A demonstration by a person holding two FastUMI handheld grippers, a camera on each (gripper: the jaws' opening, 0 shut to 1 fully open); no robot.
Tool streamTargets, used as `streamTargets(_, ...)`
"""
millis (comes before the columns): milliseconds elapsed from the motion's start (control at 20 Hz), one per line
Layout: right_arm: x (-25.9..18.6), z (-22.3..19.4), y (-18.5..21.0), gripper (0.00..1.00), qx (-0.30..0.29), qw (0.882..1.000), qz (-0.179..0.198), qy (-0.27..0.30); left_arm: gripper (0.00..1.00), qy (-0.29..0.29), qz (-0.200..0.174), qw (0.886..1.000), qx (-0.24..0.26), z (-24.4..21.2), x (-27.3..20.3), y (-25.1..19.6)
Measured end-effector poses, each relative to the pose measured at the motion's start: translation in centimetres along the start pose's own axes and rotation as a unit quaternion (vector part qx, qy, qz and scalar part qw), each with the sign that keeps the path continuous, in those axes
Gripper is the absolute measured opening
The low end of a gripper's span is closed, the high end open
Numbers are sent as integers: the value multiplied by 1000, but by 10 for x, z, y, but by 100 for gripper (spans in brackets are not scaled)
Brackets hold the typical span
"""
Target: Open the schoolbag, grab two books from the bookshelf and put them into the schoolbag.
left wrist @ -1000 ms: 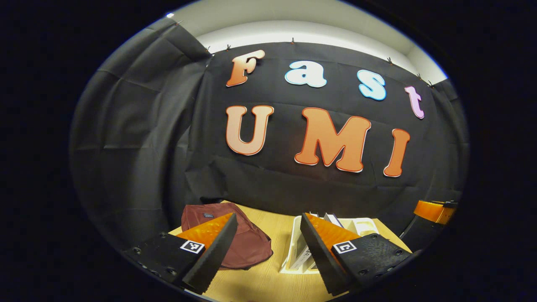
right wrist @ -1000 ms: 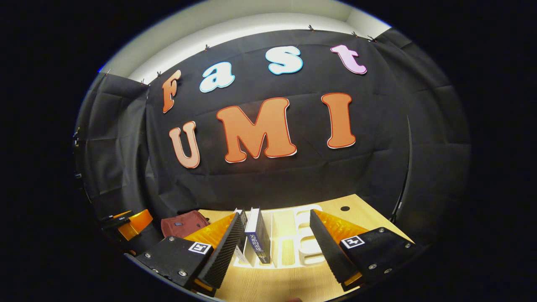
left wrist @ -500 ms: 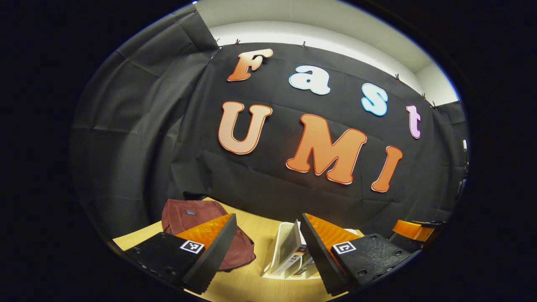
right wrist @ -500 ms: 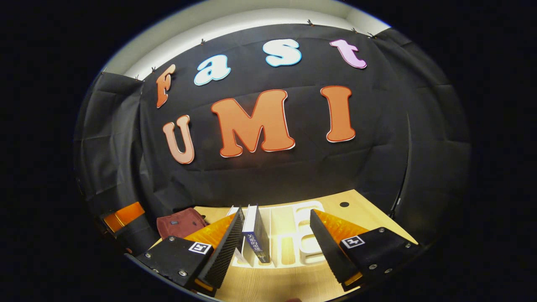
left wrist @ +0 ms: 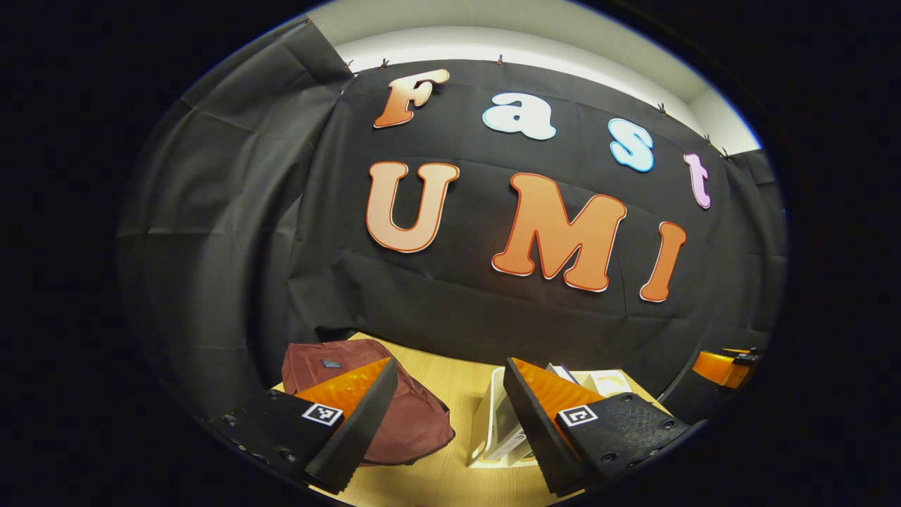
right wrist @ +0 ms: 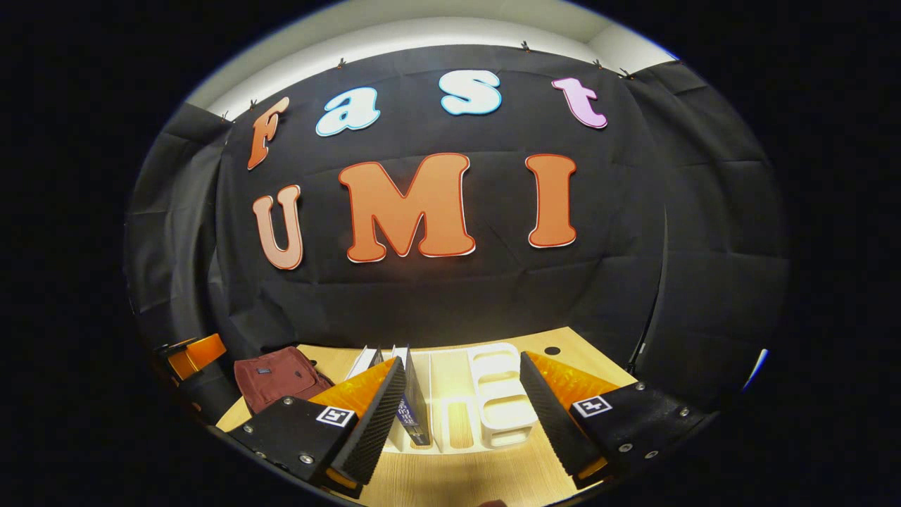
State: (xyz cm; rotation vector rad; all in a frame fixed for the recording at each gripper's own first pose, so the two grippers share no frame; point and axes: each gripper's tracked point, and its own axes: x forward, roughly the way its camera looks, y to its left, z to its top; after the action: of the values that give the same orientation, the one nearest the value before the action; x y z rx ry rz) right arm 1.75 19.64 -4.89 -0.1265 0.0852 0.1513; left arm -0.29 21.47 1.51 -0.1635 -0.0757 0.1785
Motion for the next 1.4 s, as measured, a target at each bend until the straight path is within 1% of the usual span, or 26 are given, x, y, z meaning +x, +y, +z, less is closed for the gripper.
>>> streamTargets(200,2,-3,1,96,11,1000,-3,9,95,1,-2,1000,10,1,5,7)
streamTargets(350,4,-5,1,96,8,1000,-6,10,95,7,-2,1000,19,-5,9,9)
streamTargets(450,5,-8,0,96,6,1000,-9,14,95,10,8,999,30,-10,13,15)
streamTargets(550,6,-14,-4,96,4,1000,-14,21,95,14,19,998,65,-24,20,24)
streamTargets(650,8,-21,-11,96,3,999,-19,33,95,33,27,990,136,-49,27,37)
streamTargets(700,8,-25,-15,96,1,999,-24,41,95,49,37,982,181,-64,31,46)
streamTargets(800,9,-31,-26,97,-4,998,-36,52,96,75,43,963,255,-98,36,63)
streamTargets(850,9,-34,-31,97,-6,997,-38,60,96,89,44,951,294,-121,37,68)
streamTargets(950,10,-39,-42,97,-12,996,-49,72,95,132,45,920,366,-168,43,82)
streamTargets(1000,10,-42,-48,96,-17,995,-55,77,96,158,42,905,393,-191,45,88)
streamTargets(1050,11,-46,-54,96,-21,994,-61,83,96,186,38,891,413,-208,48,90)
streamTargets(1150,11,-51,-67,96,-23,992,-73,96,98,212,16,872,441,-234,65,86)
streamTargets(1200,13,-56,-73,96,-20,991,-79,102,97,224,9,860,458,-248,71,87)
streamTargets(1300,14,-64,-84,97,-9,989,-90,117,97,242,4,838,489,-272,77,88)
streamTargets(1350,15,-68,-88,96,-4,988,-95,125,97,247,4,831,499,-280,78,89)
streamTargets(1400,16,-72,-92,97,0,986,-98,132,97,252,7,826,504,-286,78,93)
